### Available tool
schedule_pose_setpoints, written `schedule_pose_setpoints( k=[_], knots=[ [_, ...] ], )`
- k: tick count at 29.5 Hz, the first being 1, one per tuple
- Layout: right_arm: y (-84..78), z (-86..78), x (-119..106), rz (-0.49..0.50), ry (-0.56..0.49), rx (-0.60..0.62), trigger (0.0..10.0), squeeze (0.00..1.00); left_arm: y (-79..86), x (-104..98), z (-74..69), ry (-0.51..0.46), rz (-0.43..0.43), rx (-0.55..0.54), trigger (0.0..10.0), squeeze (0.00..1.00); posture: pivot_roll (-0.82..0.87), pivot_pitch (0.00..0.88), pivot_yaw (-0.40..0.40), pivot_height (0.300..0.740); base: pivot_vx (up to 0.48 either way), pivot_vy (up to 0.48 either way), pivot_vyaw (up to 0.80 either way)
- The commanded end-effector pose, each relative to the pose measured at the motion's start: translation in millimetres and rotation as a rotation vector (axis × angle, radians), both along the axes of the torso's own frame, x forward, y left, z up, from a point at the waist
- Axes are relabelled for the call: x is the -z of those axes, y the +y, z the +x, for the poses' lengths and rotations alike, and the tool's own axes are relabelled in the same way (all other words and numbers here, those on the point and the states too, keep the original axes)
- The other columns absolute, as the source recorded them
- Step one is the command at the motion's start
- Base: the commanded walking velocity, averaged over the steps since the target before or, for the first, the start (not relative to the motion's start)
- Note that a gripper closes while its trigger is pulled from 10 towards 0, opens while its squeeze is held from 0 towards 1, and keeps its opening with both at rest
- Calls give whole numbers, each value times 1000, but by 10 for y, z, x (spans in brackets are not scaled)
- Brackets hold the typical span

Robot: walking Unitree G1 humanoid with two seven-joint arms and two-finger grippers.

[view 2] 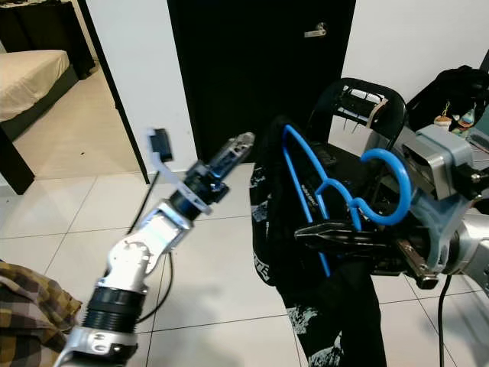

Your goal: Hang hanger

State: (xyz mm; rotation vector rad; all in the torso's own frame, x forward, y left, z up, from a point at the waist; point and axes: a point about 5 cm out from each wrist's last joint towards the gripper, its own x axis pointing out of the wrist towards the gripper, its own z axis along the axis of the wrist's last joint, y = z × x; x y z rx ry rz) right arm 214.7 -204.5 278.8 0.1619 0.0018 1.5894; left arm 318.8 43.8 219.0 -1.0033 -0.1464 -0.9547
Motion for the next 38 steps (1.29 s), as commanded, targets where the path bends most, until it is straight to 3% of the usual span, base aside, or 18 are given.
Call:
schedule_pose_setpoints(
  k=[1, 4, 6, 10, 13, 14, 17, 18, 20, 24, 25, 28, 29, 33, 38],
  knots=[
    [68, -11, -61, 11, -63, -26, 0, 0, -143, 87, -21, 12, 89, -8, 10000, 0, -135, 0, 27, 740, 0, 0, 0],
    [92, -15, -72, 29, -75, -38, 0, 0, -213, 145, -38, 0, 188, -52, 10000, 0, -124, 0, 39, 740, 0, 0, 0],
    [98, -18, -71, 33, -77, -40, 0, 0, -220, 145, -39, -5, 209, -68, 10000, 0, -122, 0, 40, 740, 0, 0, 0],
    [114, -22, -60, 40, -79, -48, 0, 0, -159, 121, 10, -70, 358, -203, 10000, 0, -117, 0, 43, 740, 0, 0, 0],
    [121, -27, -58, 42, -80, -54, 0, 0, -111, 118, 38, -84, 389, -256, 10000, 0, -111, 0, 43, 740, 0, 0, 0],
    [126, -32, -56, 43, -81, -58, 0, 0, -91, 116, 47, -93, 393, -273, 10000, 953, -113, 0, 46, 740, 0, 0, 0],
    [131, -37, -53, 43, -82, -62, 0, 0, -79, 114, 50, -104, 393, -287, 10000, 953, -114, 0, 46, 740, 0, 0, 0],
    [130, -41, -53, 44, -82, -65, 0, 0, -67, 99, 57, -135, 429, -323, 10000, 1000, -117, 0, 44, 740, 0, 0, 0],
    [124, -40, -50, 41, -79, -64, 0, 0, -33, 30, 67, -201, 477, -396, 10000, 1000, -119, 0, 43, 740, 0, 0, 0],
    [120, -38, -48, 39, -77, -63, 0, 0, -25, 0, 65, -219, 481, -412, 10000, 1000, -119, 0, 43, 740, 0, 0, 0],
    [115, -31, -45, 37, -76, -60, 0, 0, -24, -26, 53, -246, 497, -420, 10000, 0, -117, 0, 41, 740, 0, 0, 0],
    [113, -23, -43, 36, -76, -57, 0, 0, -29, -32, 32, -274, 523, -424, 10000, 0, -113, 0, 42, 740, 0, 0, 0],
    [116, -15, -43, 37, -77, -56, 0, 0, -43, -17, 3, -307, 560, -413, 10000, 1000, -113, 0, 42, 740, 0, 0, 0],
    [127, -2, -40, 38, -77, -56, 0, 0, -33, -2, -27, -351, 627, -453, 10000, 1000, -111, 0, 43, 740, 0, 0, 0],
    [128, 10, -34, 37, -76, -51, 0, 0, -37, -43, -113, -387, 630, -421, 10000, 1000, -108, 0, 47, 740, 0, 0, 0]
  ],
)
